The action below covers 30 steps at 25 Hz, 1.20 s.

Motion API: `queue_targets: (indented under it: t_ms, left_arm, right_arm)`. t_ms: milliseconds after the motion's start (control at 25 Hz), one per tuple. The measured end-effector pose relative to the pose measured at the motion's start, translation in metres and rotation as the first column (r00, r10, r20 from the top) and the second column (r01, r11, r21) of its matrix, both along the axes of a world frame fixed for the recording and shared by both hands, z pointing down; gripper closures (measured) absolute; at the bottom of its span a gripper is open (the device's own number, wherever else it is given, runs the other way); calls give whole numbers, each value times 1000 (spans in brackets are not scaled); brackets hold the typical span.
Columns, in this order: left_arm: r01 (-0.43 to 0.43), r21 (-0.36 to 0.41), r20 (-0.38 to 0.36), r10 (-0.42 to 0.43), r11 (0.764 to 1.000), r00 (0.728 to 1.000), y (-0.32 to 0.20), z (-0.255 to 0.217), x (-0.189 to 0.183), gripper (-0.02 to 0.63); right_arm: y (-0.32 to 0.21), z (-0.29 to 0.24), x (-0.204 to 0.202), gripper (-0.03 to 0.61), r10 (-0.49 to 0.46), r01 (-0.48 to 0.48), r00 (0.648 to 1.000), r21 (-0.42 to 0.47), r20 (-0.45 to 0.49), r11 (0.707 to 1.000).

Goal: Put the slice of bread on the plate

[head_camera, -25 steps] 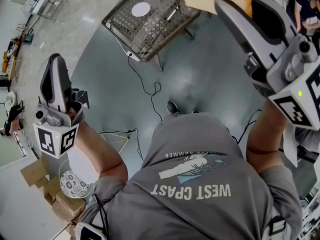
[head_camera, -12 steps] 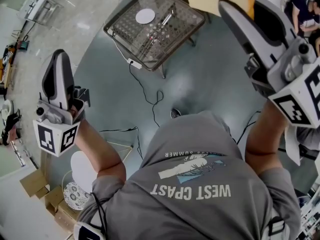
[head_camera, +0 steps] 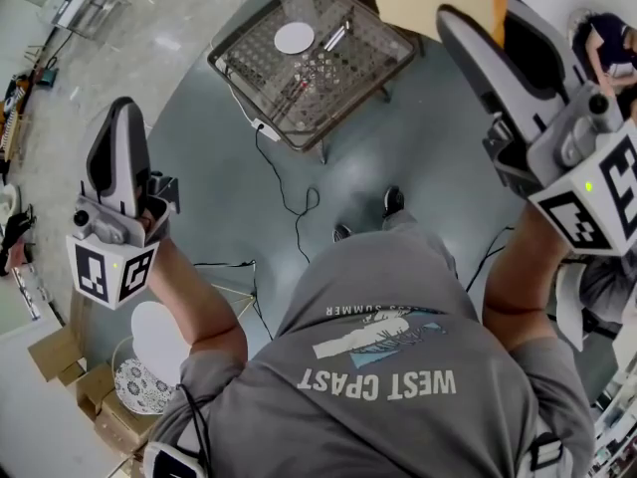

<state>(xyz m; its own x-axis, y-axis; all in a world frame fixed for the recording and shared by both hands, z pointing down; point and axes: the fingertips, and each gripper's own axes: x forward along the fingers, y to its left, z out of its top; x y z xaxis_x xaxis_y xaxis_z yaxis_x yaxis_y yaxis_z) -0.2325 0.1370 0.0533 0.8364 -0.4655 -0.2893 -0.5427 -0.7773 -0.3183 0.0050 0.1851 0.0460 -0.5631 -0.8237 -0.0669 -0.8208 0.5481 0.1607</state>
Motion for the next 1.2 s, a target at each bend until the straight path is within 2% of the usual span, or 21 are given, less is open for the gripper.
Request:
queue_targets:
  t_ms: [320,600,1200]
  left_arm:
    - [73,12,10,-73,997,997,-34,-18,61,606]
    - [129,7,27,-129,992,991,-51,14,110,606]
    - [196,5,48,-196,981,979,-36,21,121,606]
  right_arm:
    - [-56,-17,62,486,-82,82,997,10,11,997]
    - [-89,16,111,486,-142,141,990,11,26,990]
    - [-92,26,120,486,-211,211,976,12,50,977]
